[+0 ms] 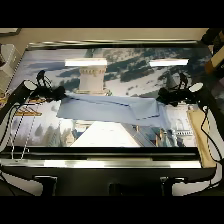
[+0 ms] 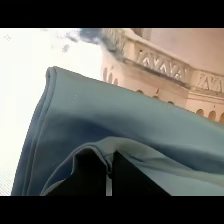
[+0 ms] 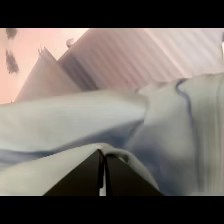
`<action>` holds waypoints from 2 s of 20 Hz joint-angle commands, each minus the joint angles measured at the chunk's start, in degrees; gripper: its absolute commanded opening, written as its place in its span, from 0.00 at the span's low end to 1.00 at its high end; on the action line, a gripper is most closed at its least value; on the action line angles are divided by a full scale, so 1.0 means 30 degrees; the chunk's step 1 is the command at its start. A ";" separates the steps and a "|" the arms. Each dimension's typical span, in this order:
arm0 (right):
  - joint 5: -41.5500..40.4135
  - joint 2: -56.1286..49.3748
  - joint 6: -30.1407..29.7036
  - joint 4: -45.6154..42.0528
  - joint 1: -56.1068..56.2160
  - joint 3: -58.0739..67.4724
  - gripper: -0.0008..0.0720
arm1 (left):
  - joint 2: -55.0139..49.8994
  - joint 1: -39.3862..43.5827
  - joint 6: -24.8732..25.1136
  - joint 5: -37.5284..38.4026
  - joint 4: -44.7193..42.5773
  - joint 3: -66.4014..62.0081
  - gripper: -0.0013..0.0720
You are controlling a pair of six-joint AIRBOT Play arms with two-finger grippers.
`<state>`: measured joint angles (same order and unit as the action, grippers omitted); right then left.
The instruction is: Fold the clothes and pants, and hang the long-sleeved shirts on hangers.
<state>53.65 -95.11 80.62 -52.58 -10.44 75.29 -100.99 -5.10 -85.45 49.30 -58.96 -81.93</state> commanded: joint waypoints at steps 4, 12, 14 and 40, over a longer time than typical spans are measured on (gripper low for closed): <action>0.0393 0.0015 0.1545 -0.0211 -0.0495 0.0597 0.68 | -0.0612 0.0087 0.0066 -0.0867 -0.0204 -0.0459 0.78; 1.0615 -0.0627 0.0437 0.0102 -0.6047 0.2630 0.87 | 0.3133 0.0554 -0.0153 0.4233 -0.5493 -0.3592 0.89; 1.2021 -0.1770 -0.0634 0.0707 -0.6280 0.2630 0.89 | 0.4073 0.1071 -0.0685 0.4860 -0.7089 -0.3606 0.97; 0.8845 -0.5676 -0.3096 0.3213 -0.3184 0.2659 0.13 | 0.4860 0.1734 -0.2047 0.6936 -0.7366 -0.3606 0.93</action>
<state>80.40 -112.42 70.61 -42.76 -21.56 83.11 -86.30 0.08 -91.20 70.11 -82.08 -92.73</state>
